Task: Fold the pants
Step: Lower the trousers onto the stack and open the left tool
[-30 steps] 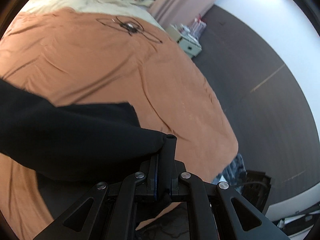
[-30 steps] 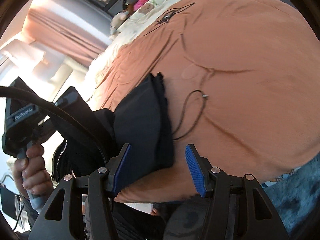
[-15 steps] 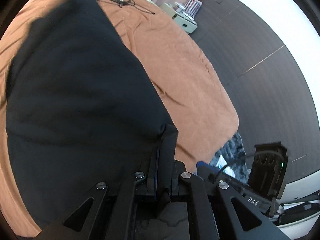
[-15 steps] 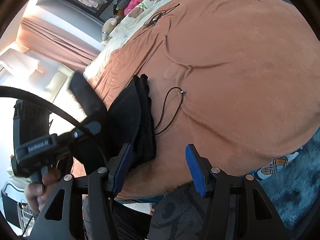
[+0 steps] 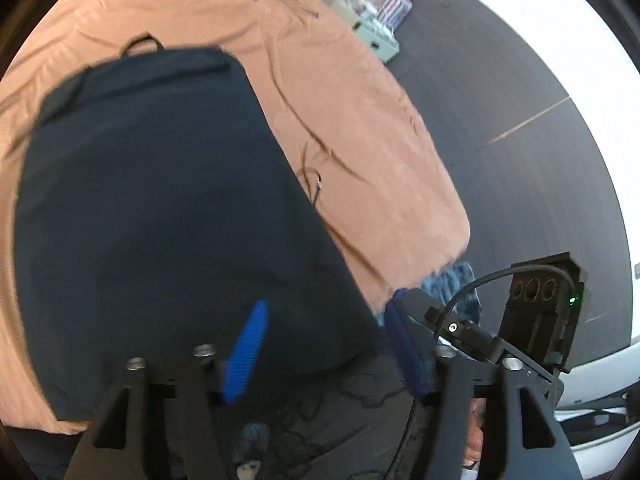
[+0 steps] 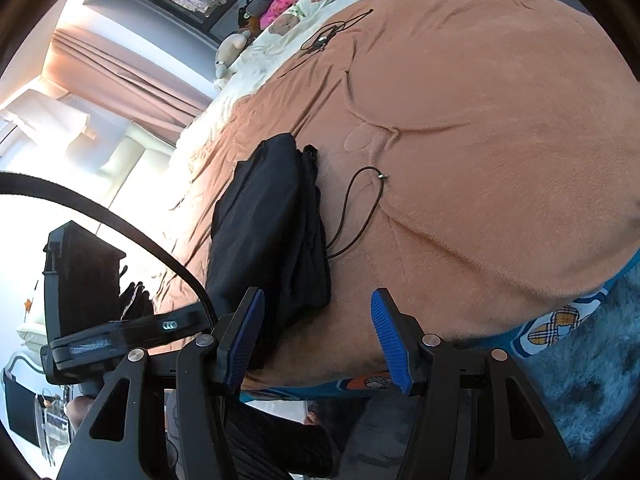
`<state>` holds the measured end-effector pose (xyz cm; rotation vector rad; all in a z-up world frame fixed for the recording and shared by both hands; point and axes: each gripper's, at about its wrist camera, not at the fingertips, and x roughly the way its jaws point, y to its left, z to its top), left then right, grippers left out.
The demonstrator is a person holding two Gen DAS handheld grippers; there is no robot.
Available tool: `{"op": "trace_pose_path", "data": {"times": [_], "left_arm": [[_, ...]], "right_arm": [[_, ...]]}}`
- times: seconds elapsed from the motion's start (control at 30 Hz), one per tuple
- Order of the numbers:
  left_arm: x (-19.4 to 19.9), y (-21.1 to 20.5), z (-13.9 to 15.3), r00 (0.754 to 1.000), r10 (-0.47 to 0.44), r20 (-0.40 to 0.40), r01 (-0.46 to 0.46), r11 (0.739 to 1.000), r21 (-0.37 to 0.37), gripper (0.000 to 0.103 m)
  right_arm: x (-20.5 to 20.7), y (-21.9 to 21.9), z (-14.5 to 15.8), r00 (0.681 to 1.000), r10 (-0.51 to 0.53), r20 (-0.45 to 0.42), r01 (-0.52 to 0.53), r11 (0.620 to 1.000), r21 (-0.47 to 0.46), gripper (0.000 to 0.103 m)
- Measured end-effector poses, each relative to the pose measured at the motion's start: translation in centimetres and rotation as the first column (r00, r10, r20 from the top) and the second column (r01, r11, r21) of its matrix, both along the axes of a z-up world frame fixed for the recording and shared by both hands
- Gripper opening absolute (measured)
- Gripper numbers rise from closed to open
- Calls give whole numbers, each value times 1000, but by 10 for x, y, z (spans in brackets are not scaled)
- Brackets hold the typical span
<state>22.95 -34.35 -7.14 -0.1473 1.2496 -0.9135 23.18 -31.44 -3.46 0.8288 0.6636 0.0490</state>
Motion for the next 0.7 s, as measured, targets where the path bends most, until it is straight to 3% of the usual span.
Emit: {"op": "trace_pose_path", "data": {"times": [0.43,0.5,0.57,0.63,0.7], "left_arm": [[34,84,-2,980,193,58,-196,979,60,66],[42,98,-6,973,222,58,-226,972,67,66],[49,105,-11,967,249,59,-253,965,73,66],[56,115,-15,960,274,63,-278,957,83,66],[67,124,-23,952,301,53,-305,948,89,66]], "right_arm": [[36,28,-1,995,95,-8,-95,995,-15,54],[42,35,-4,993,114,-26,-114,993,-13,45],[47,40,-9,988,143,-52,-144,989,-21,20],[49,43,-13,986,144,-84,-149,988,-50,6],[51,45,-17,984,136,-116,-144,987,-65,4]]}}
